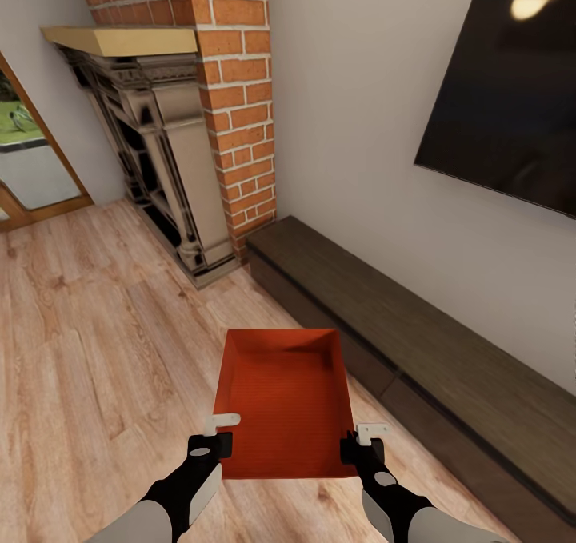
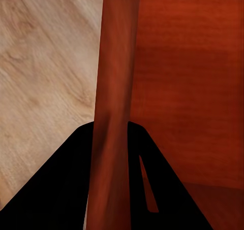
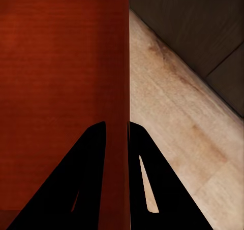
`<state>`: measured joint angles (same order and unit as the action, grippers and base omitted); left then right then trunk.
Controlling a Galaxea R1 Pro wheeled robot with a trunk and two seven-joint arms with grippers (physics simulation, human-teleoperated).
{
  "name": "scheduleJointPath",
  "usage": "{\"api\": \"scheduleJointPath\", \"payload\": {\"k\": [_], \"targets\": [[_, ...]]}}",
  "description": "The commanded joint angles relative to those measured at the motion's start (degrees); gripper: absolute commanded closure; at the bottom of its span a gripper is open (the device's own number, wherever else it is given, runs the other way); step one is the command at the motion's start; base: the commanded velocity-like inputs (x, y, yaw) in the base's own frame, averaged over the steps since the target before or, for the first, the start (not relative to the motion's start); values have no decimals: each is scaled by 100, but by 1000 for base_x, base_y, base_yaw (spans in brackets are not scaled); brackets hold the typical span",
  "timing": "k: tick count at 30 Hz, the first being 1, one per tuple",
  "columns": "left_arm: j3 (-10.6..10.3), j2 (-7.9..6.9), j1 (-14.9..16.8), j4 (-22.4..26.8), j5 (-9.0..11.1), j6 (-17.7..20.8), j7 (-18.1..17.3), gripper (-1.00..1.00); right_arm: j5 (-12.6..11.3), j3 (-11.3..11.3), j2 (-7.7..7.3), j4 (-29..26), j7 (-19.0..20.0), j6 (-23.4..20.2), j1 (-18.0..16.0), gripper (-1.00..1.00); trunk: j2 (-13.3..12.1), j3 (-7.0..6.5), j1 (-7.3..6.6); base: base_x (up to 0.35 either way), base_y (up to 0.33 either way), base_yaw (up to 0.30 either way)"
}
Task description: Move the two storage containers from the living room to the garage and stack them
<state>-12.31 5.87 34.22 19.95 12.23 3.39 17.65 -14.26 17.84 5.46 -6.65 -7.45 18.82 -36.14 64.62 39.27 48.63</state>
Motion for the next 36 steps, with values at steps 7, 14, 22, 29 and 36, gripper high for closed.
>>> {"api": "scheduleJointPath", "payload": {"k": [7, 14, 22, 29, 36], "targets": [[238, 1, 5, 25, 33, 39, 63, 100, -7, -9, 0, -3, 14, 7, 2, 100, -280, -183, -154, 0, 0, 0], [238, 1, 5, 22, 33, 39, 64, 100, -7, -9, -1, -3, 15, 7, 2, 100, -560, -369, -308, 0, 0, 0], [238, 2, 5, 24, 33, 39, 63, 100, -7, -9, -1, -3, 15, 7, 2, 100, -881, -581, -484, 0, 0, 0], [238, 2, 5, 26, 33, 39, 63, 100, -7, -9, -1, -3, 15, 7, 2, 100, -1162, -767, -637, 0, 0, 0], [238, 1, 5, 26, 33, 39, 66, 100, -7, -6, -1, -3, 15, 7, 2, 100, -1202, -845, -659, 0, 0, 0]]}}
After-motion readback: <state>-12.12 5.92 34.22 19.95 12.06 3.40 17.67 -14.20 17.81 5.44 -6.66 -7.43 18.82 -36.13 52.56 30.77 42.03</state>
